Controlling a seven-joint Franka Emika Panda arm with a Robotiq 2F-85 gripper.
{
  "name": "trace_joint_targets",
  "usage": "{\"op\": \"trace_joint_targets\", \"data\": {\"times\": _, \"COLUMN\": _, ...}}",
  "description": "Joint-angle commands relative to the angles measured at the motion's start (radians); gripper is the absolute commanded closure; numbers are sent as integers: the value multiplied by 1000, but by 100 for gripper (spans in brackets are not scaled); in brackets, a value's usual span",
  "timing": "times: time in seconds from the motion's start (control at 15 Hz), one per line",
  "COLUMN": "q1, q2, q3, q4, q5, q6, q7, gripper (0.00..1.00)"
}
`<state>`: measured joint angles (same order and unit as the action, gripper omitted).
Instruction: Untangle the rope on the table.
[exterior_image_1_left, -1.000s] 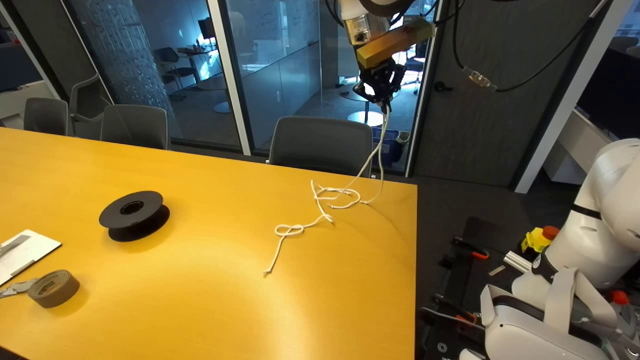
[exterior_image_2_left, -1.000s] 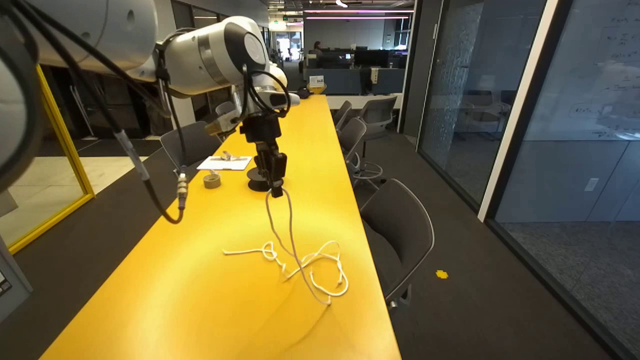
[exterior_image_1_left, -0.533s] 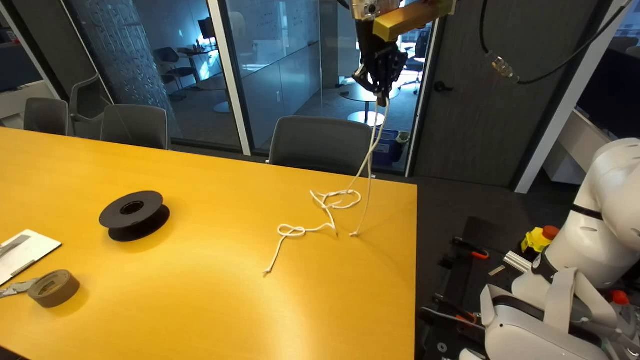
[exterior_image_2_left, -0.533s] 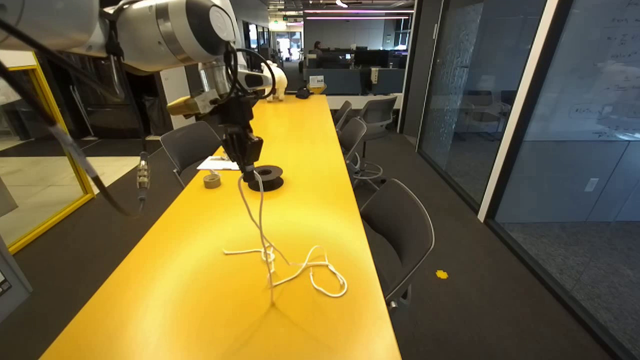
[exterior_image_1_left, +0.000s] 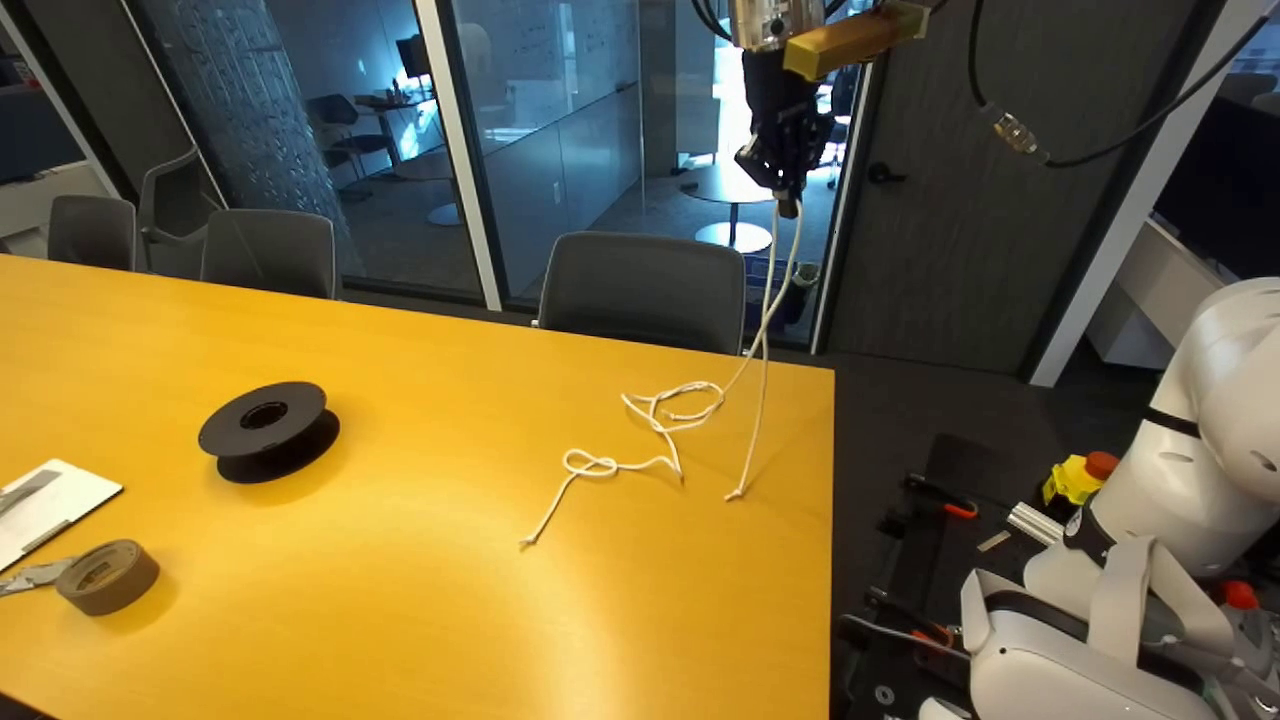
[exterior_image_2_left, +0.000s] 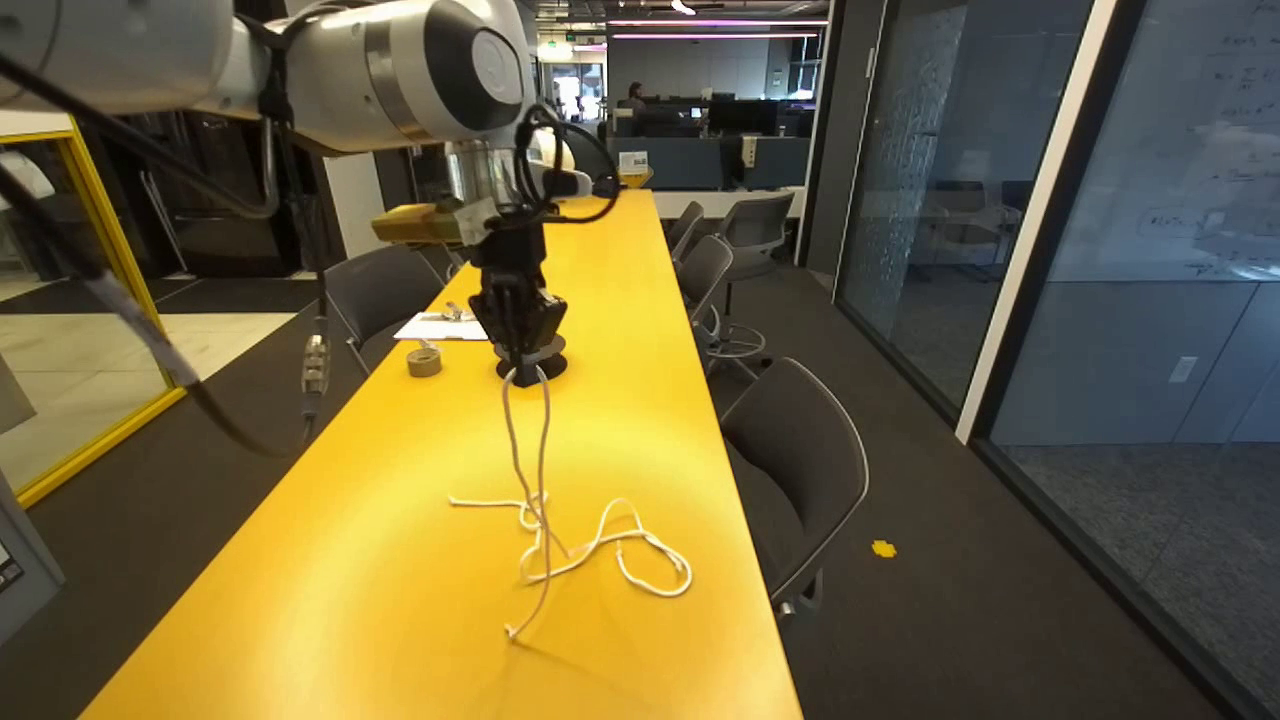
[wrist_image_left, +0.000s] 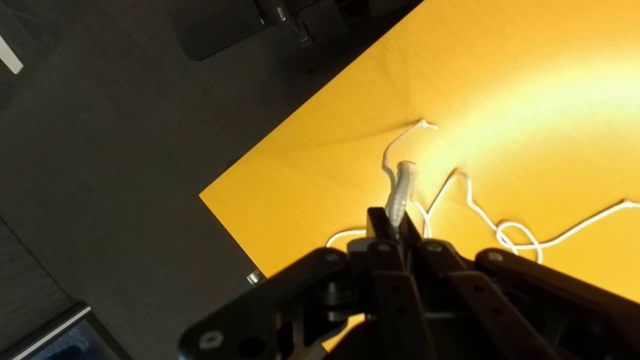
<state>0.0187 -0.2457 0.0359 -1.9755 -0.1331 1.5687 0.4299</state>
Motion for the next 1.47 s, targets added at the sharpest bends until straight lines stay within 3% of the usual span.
{"op": "trace_joint_targets", "data": {"times": 0.0, "q1": -51, "q2": 24, "q3": -52, "q4": -61, "q5": 12, "q6": 59, "q7": -110, "gripper": 95}}
{"op": "trace_joint_targets", "data": {"times": 0.73, "q1": -178, "q2": 342, "q3": -191, "q4": -61, "q5": -10, "q6": 237, "q7": -233, "gripper": 96}}
{"op": "trace_joint_targets", "data": {"times": 0.93, "q1": -201, "q2": 438, "q3": -217, "q4": -55, "q5": -3, "q6": 332, "q7": -238, "gripper": 96}}
{"op": "trace_joint_targets", "data": {"times": 1.13, "q1": -230, "q2": 519, "q3": -234, "q4": -53, "q5": 63, "q6": 464, "q7": -241, "gripper": 96}}
{"op": "trace_joint_targets", "data": {"times": 1.4, "q1": -281, "q2": 619, "q3": -232, "q4": -7, "q5": 281, "q6": 537, "q7": -224, "gripper": 96}}
